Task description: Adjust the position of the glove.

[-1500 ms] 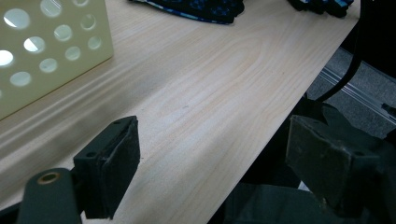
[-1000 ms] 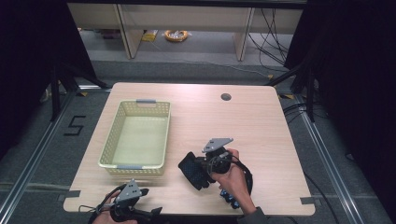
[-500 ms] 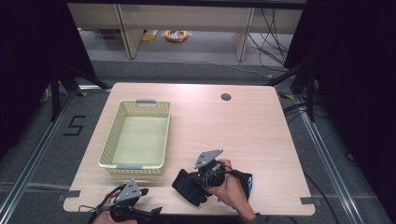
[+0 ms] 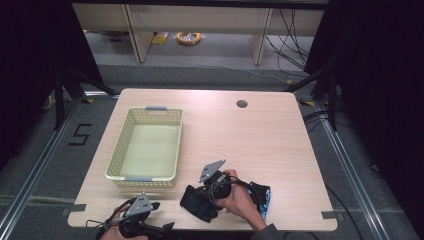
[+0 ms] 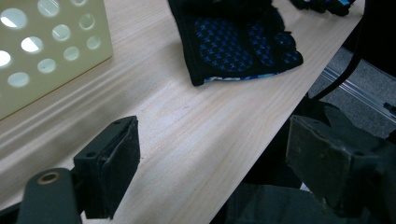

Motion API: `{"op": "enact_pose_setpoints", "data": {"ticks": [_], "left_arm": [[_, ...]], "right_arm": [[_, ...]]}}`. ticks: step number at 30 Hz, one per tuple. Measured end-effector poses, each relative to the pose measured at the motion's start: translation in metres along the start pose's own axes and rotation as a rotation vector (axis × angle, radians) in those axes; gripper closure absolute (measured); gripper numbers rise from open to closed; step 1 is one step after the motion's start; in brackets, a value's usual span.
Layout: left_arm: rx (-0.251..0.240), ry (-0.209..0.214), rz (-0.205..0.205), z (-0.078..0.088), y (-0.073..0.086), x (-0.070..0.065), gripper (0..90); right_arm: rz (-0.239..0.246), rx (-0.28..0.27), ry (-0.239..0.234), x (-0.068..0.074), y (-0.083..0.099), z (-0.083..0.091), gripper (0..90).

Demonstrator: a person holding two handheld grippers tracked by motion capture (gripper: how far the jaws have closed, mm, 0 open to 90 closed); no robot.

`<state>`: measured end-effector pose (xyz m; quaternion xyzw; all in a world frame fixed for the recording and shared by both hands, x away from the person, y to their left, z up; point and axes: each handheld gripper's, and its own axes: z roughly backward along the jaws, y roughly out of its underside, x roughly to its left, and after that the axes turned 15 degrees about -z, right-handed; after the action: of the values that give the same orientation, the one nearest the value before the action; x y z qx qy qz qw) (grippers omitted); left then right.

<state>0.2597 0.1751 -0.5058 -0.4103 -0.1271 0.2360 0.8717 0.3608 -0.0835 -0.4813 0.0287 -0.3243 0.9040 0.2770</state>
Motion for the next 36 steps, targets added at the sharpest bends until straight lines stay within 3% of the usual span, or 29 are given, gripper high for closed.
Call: {"op": "enact_pose_setpoints", "data": {"ticks": [1, 2, 3, 5, 8, 9, 11, 12, 13, 14, 16, 19, 20, 21, 22, 25, 27, 29, 30, 31, 33, 36], "left_arm": [[-0.004, 0.002, 0.004, 0.0, 0.0, -0.001, 17.1], [-0.009, 0.002, 0.009, -0.001, 0.0, -0.001, 17.1], [-0.015, 0.001, 0.013, -0.001, 0.0, -0.001, 17.1], [0.009, -0.002, -0.006, -0.001, 0.0, 0.0, 17.1], [0.016, 0.003, -0.013, 0.0, 0.0, 0.0, 17.1], [0.004, 0.004, 0.021, -0.001, 0.0, -0.002, 17.1], [0.002, 0.004, 0.023, -0.001, 0.0, -0.002, 17.1], [0.017, 0.001, 0.007, -0.001, 0.0, -0.001, 17.1], [0.016, 0.004, -0.013, 0.0, 0.0, 0.0, 17.1], [0.016, 0.004, -0.01, 0.0, 0.0, 0.0, 17.1], [0.016, 0.001, 0.006, -0.001, 0.0, -0.001, 17.1], [0.006, 0.009, 0.013, -0.001, 0.0, -0.002, 17.1], [-0.003, 0.006, 0.008, -0.002, 0.0, -0.002, 17.1], [0.017, 0.006, -0.015, 0.0, 0.0, 0.0, 17.1], [0.016, 0.006, -0.012, 0.0, 0.0, 0.0, 17.1], [0.016, 0.005, -0.009, 0.0, 0.0, 0.0, 17.1], [0.015, 0.014, 0.007, 0.0, 0.0, -0.001, 17.1], [0.007, 0.011, 0.011, 0.0, 0.0, -0.002, 17.1], [0.006, 0.009, -0.011, 0.0, 0.0, 0.0, 17.1], [-0.012, 0.004, 0.008, -0.001, 0.0, -0.002, 17.1], [0.001, 0.007, -0.004, 0.0, 0.0, -0.001, 17.1], [-0.003, 0.006, -0.006, 0.0, 0.0, -0.001, 17.1]], "right_arm": [[0.043, -0.009, -0.002, -0.003, -0.001, -0.004, 81.4], [0.017, 0.01, 0.001, -0.003, -0.001, -0.005, 80.0], [0.056, 0.005, 0.001, -0.007, -0.001, -0.01, 78.1], [0.039, 0.014, 0.006, -0.007, 0.0, -0.01, 77.3], [0.064, 0.013, 0.014, -0.009, 0.0, -0.012, 72.4], [0.058, 0.02, 0.013, -0.01, 0.001, -0.012, 71.4], [0.033, 0.015, 0.032, -0.01, 0.001, -0.011, 67.6], [0.008, 0.015, 0.035, -0.009, 0.002, -0.01, 66.3], [0.041, 0.001, 0.047, -0.011, 0.001, -0.01, 65.0], [-0.006, 0.014, 0.047, -0.01, 0.002, -0.008, 64.8], [0.055, 0.003, 0.052, -0.013, 0.002, -0.009, 63.5], [0.068, 0.007, 0.052, -0.013, 0.003, -0.008, 62.3], [0.061, 0.007, 0.062, -0.011, 0.004, -0.007, 61.6], [0.043, 0.012, 0.062, -0.01, 0.005, -0.006, 60.9], [0.07, 0.007, 0.061, -0.012, 0.004, -0.006, 59.9], [0.068, -0.011, 0.07, -0.013, 0.003, -0.003, 54.8], [-0.034, -0.044, 0.067, -0.013, 0.006, 0.004, 49.5], [-0.021, -0.074, 0.067, -0.017, 0.005, 0.007, 46.5], [-0.113, -0.09, 0.08, -0.015, 0.008, 0.013, 43.3], [-0.111, -0.13, 0.081, -0.019, 0.008, 0.017, 42.3], [-0.168, -0.184, 0.121, -0.021, 0.015, 0.036, 40.9], [-0.182, -0.183, 0.139, -0.02, 0.02, 0.049, 40.0]]}}
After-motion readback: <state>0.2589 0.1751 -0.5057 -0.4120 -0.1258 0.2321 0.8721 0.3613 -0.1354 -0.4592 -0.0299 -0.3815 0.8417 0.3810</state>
